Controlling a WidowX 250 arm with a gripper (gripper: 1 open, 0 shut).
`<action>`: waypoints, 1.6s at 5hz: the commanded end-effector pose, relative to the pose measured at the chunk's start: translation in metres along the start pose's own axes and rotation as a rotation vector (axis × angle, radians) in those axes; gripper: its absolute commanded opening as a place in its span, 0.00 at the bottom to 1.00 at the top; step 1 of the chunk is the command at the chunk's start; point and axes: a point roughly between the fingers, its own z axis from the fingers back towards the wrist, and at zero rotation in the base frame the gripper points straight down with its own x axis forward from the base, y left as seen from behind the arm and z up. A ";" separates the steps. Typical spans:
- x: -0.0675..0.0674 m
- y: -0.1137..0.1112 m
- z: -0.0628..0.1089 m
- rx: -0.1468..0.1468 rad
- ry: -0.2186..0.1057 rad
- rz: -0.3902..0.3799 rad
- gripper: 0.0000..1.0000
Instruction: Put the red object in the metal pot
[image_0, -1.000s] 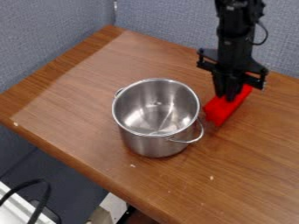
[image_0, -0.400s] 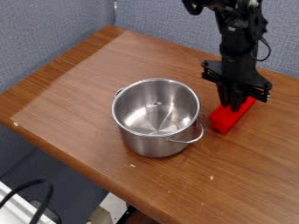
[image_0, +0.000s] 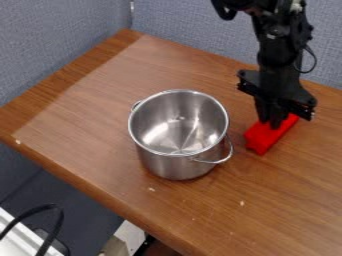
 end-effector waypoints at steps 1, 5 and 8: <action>0.003 0.001 0.009 -0.007 0.001 0.003 0.00; 0.012 0.016 0.001 0.015 0.017 0.169 0.00; 0.009 0.007 -0.014 0.022 0.023 0.212 0.00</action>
